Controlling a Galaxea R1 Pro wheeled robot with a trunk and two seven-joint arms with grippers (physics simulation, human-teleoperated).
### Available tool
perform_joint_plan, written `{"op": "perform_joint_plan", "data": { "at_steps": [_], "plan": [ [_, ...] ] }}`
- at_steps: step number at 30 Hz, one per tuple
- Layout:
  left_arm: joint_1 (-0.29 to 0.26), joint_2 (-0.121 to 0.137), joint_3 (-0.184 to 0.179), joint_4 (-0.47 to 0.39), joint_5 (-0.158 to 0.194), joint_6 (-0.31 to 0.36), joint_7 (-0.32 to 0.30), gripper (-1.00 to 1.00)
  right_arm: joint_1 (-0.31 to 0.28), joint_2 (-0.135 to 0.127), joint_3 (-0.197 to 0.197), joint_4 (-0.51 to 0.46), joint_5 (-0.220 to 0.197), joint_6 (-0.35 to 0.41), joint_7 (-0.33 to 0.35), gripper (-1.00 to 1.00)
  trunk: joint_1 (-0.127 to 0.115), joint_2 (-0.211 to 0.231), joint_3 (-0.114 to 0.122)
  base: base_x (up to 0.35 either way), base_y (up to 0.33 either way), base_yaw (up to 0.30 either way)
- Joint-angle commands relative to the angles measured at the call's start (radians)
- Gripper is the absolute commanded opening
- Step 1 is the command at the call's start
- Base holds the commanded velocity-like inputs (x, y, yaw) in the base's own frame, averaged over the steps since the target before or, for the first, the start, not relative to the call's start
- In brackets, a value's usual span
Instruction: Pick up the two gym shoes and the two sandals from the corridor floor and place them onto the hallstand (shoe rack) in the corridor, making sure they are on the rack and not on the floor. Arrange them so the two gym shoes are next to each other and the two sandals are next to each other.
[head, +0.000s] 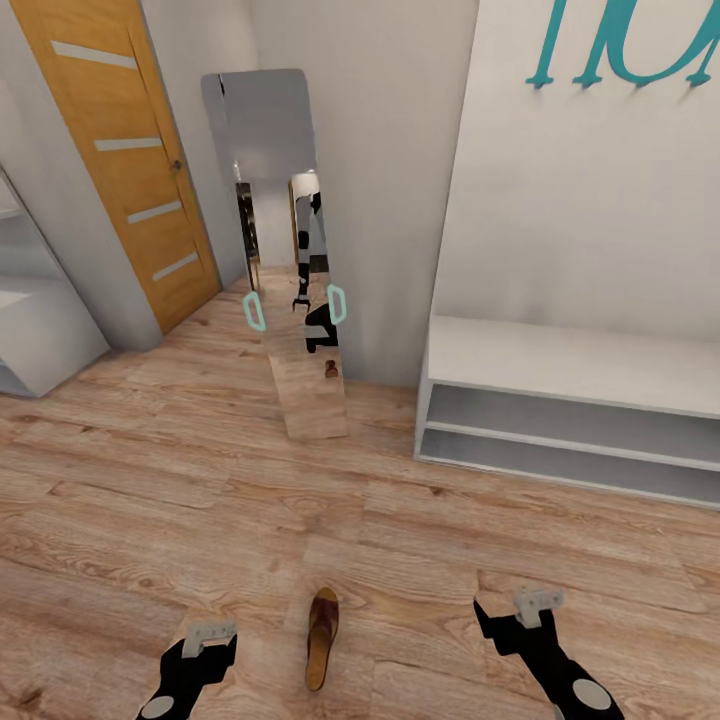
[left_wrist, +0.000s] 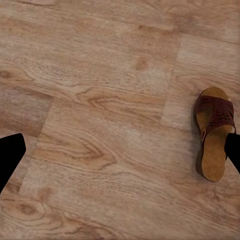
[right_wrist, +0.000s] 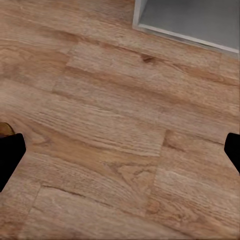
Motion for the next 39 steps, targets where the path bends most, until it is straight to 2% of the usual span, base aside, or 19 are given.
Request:
{"op": "perform_joint_plan", "data": {
  "at_steps": [1,17,28,39],
  "plan": [
    [0.0,0.0,0.003,0.001,0.0,-0.004,0.0,1.0,0.0,0.001,-0.003,0.002,0.005,0.003,0.007,1.0,0.0,0.0,-0.001,0.0,0.0,0.0],
    [-0.001,0.0,0.003,0.001,0.0,-0.007,0.0,1.0,0.0,0.0,-0.01,0.012,0.005,0.004,0.011,1.0,0.0,0.0,-0.001,0.179,-0.149,-0.012],
    [-0.001,0.001,0.003,0.0,-0.002,-0.007,0.0,1.0,0.0,0.0,-0.011,0.01,0.005,0.004,0.011,1.0,0.0,0.0,-0.001,0.045,-0.032,-0.212],
    [-0.001,0.0,0.001,0.0,-0.003,-0.007,-0.001,1.0,0.0,0.0,-0.011,0.007,0.005,0.004,0.011,1.0,0.042,-0.077,-0.035,0.002,-0.001,-0.174]
  ]
}}
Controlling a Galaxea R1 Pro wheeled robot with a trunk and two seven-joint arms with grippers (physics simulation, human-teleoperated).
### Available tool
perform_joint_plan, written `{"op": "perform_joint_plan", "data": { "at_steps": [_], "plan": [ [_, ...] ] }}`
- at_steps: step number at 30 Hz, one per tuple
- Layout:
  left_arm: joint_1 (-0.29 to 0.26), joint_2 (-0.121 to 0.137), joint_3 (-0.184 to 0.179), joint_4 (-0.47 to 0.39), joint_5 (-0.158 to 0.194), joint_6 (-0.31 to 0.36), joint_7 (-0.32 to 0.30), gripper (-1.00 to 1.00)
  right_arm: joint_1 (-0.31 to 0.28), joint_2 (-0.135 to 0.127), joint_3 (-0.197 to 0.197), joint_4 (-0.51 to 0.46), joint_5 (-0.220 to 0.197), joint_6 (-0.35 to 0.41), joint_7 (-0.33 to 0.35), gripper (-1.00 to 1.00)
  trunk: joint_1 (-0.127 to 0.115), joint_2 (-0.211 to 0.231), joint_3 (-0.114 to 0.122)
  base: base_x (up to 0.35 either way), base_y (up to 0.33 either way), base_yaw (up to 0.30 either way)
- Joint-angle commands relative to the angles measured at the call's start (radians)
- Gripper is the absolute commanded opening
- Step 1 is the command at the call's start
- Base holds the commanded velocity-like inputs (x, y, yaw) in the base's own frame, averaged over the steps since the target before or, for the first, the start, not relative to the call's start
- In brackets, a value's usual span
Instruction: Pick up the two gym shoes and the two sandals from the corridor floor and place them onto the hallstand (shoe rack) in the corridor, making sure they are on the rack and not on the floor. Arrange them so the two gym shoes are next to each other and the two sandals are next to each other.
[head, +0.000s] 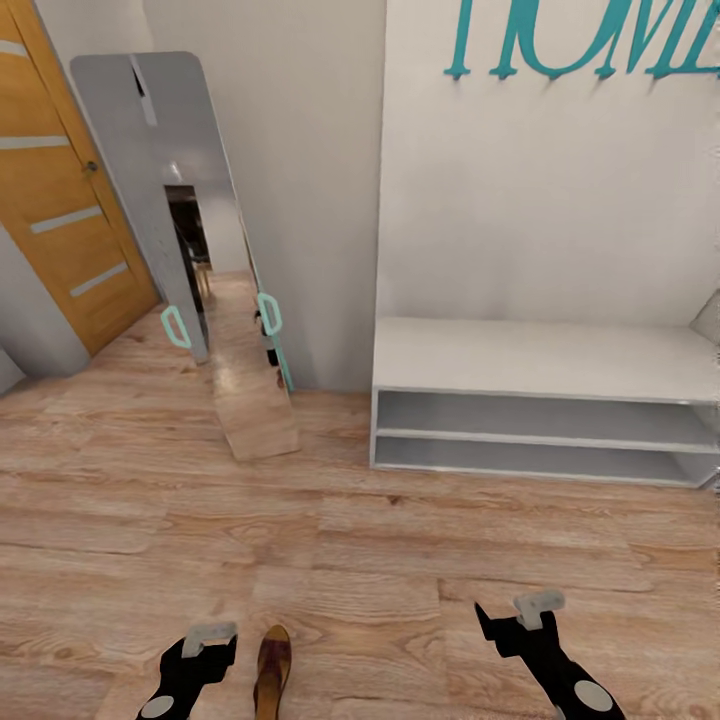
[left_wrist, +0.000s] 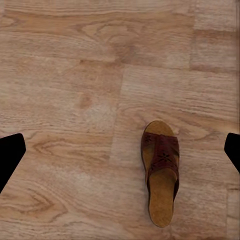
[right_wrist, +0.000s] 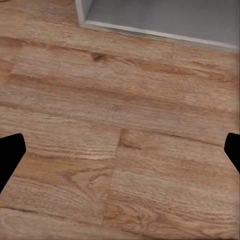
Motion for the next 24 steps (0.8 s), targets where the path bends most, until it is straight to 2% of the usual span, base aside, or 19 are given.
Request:
{"op": "perform_joint_plan", "data": {
  "at_steps": [1,13,24],
  "plan": [
    [0.0,0.0,0.003,0.001,0.0,-0.003,0.0,1.0,0.0,0.0,-0.003,-0.001,0.005,0.003,0.006,1.0,0.004,-0.008,-0.004,0.0,0.0,-0.13],
    [-0.001,0.0,0.004,0.001,0.001,-0.005,0.0,1.0,0.0,0.0,-0.004,-0.007,0.004,0.003,0.005,1.0,0.05,-0.092,-0.042,0.0,0.0,-0.058],
    [-0.001,0.0,0.003,0.001,-0.003,-0.006,0.0,1.0,-0.001,0.0,-0.004,-0.01,0.003,0.005,0.005,1.0,0.092,-0.169,-0.093,0.0,0.0,0.0]
  ]
}}
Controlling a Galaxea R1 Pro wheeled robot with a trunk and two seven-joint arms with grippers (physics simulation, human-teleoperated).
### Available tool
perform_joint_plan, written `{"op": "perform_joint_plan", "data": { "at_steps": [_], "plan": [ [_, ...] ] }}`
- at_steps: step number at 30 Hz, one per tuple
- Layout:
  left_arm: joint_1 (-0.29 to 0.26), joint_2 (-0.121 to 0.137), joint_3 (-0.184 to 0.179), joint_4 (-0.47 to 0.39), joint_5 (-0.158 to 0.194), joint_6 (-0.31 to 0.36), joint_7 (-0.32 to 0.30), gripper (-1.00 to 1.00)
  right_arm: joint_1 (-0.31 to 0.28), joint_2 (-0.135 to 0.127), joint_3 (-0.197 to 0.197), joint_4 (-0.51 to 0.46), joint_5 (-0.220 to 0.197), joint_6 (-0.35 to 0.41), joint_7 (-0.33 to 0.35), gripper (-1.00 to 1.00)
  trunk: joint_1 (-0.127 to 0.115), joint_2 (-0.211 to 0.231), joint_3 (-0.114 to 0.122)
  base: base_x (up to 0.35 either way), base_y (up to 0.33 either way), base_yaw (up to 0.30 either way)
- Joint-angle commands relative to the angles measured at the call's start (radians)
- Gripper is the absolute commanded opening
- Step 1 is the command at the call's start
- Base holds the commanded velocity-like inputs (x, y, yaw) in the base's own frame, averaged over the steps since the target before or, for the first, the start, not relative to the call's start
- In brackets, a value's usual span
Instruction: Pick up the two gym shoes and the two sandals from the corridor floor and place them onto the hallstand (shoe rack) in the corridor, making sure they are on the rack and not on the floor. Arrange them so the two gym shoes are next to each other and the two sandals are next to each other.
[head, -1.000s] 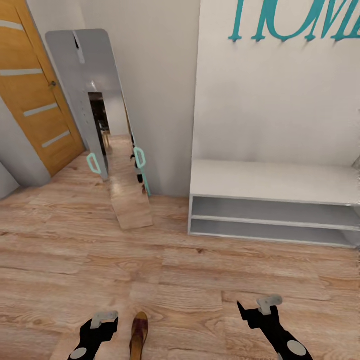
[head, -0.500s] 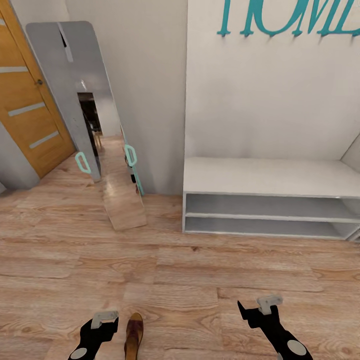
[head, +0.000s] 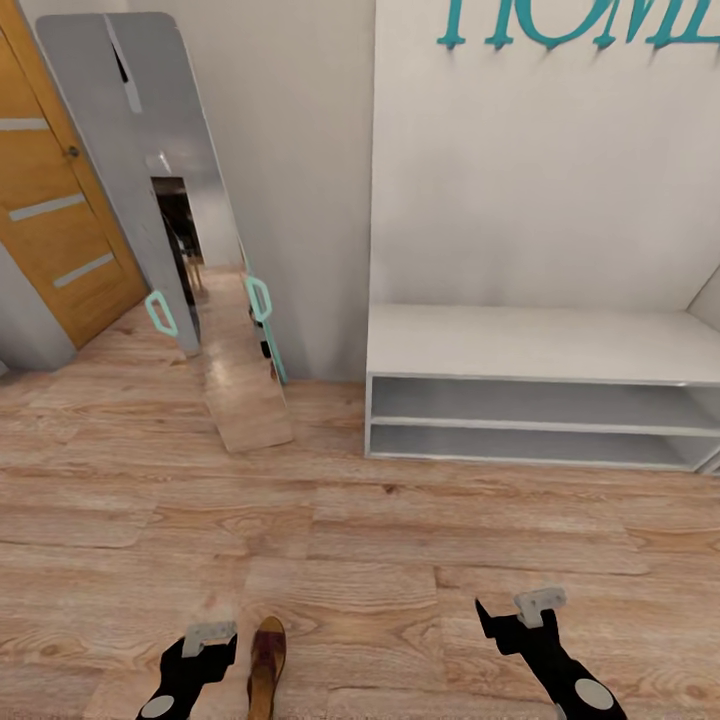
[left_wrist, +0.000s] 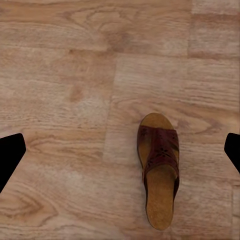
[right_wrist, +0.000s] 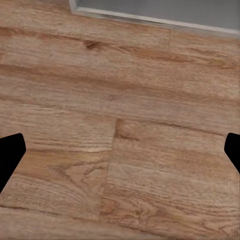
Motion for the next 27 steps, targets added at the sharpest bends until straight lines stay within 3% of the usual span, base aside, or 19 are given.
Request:
{"op": "perform_joint_plan", "data": {
  "at_steps": [1,9,17,27],
  "plan": [
    [-0.001,-0.001,0.001,0.0,-0.001,-0.003,0.0,1.0,0.0,-0.001,-0.003,-0.006,0.004,0.004,0.006,1.0,0.004,-0.008,-0.006,0.0,0.0,0.0],
    [-0.009,-0.005,-0.002,-0.012,-0.004,-0.002,-0.002,1.0,-0.001,-0.006,-0.003,-0.135,0.004,0.043,0.005,1.0,0.034,-0.064,-0.043,0.0,0.0,0.0],
    [-0.019,-0.005,-0.003,-0.016,-0.004,-0.001,-0.027,1.0,-0.001,-0.007,-0.003,-0.337,-0.004,0.22,0.006,1.0,0.065,-0.12,-0.081,0.0,0.0,0.0],
    [-0.016,-0.004,-0.002,-0.014,-0.005,-0.001,-0.03,1.0,-0.001,-0.006,0.0,-0.405,-0.033,0.265,0.006,1.0,0.103,-0.19,-0.128,0.0,0.0,0.0]
  ]
}}
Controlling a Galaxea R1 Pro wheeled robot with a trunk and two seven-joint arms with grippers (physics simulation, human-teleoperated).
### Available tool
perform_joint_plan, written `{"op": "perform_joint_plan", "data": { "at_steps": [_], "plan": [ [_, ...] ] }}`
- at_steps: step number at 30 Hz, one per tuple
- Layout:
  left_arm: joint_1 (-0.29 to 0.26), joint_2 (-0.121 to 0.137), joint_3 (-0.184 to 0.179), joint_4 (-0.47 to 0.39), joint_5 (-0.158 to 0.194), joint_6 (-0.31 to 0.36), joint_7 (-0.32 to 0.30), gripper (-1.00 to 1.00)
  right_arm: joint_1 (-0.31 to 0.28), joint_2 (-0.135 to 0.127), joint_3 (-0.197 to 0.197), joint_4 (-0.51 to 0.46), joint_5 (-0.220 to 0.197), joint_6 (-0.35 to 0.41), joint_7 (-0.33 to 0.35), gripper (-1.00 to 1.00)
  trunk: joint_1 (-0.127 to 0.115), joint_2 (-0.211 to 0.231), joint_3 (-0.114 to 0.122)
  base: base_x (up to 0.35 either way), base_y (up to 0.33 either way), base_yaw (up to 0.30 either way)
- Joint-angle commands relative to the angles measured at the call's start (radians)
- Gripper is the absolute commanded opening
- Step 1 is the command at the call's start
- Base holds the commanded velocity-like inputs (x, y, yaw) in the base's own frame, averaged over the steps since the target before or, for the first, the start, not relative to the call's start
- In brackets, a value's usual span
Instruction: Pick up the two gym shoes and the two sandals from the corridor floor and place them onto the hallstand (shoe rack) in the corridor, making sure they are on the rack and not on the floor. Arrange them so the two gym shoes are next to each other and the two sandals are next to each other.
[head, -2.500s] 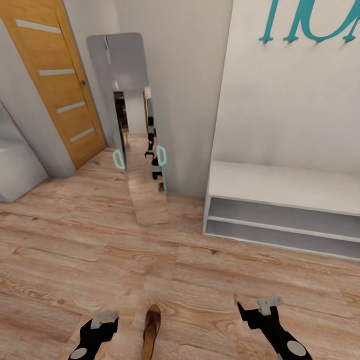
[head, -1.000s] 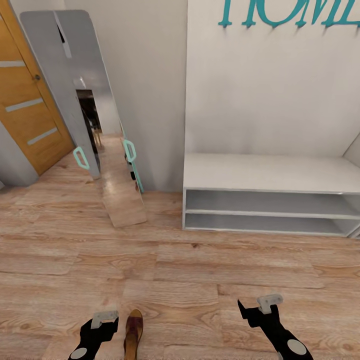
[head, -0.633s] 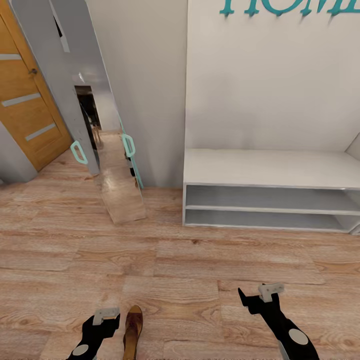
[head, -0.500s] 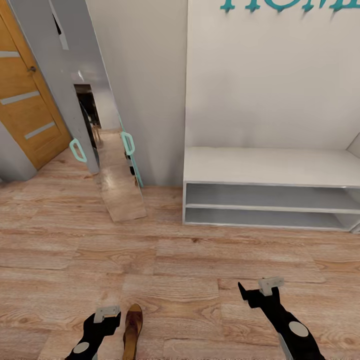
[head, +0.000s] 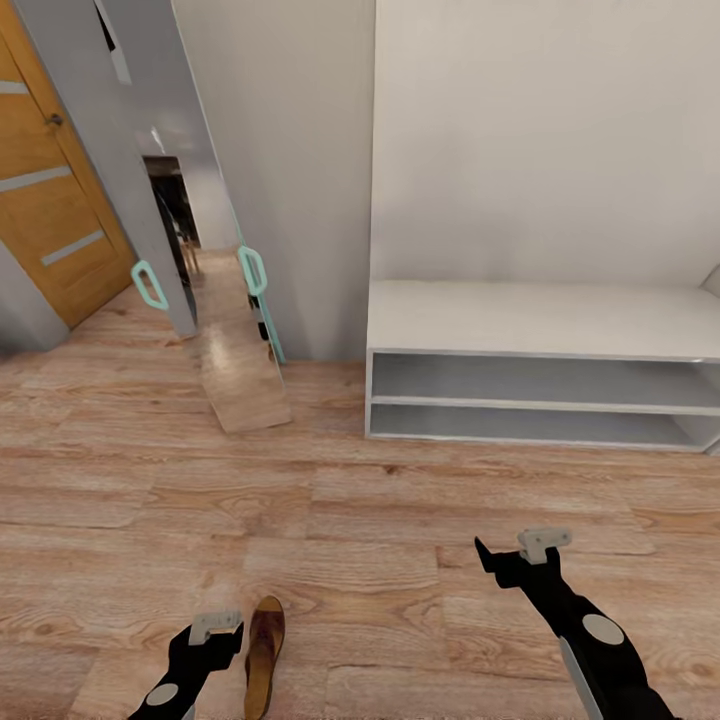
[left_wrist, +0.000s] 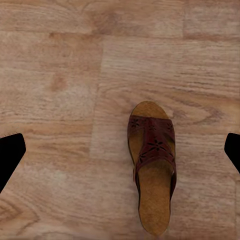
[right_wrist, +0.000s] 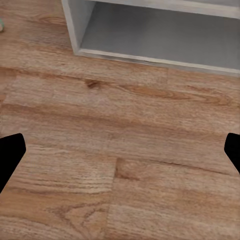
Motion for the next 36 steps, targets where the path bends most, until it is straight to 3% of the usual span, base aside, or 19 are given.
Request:
{"op": "perform_joint_plan", "data": {
  "at_steps": [1,16,24,36],
  "plan": [
    [0.0,0.0,0.003,0.001,-0.001,-0.004,0.001,1.0,-0.001,0.0,-0.001,-0.003,0.0,0.006,0.006,1.0,0.004,-0.008,-0.006,0.0,0.0,0.0],
    [0.011,0.0,0.006,0.011,-0.001,-0.005,0.0,1.0,0.0,0.001,0.003,-0.002,0.002,0.009,0.008,1.0,0.061,-0.113,-0.06,0.0,0.0,0.0],
    [0.013,-0.007,0.001,-0.008,0.002,0.004,-0.001,1.0,-0.002,0.013,0.001,0.004,0.006,0.009,0.005,1.0,0.061,-0.112,-0.06,0.0,0.0,0.0],
    [0.015,-0.005,0.003,-0.028,0.0,-0.046,-0.014,1.0,-0.002,0.01,0.001,0.004,0.006,0.009,0.005,1.0,0.061,-0.112,-0.06,0.0,0.0,0.0]
  ]
}}
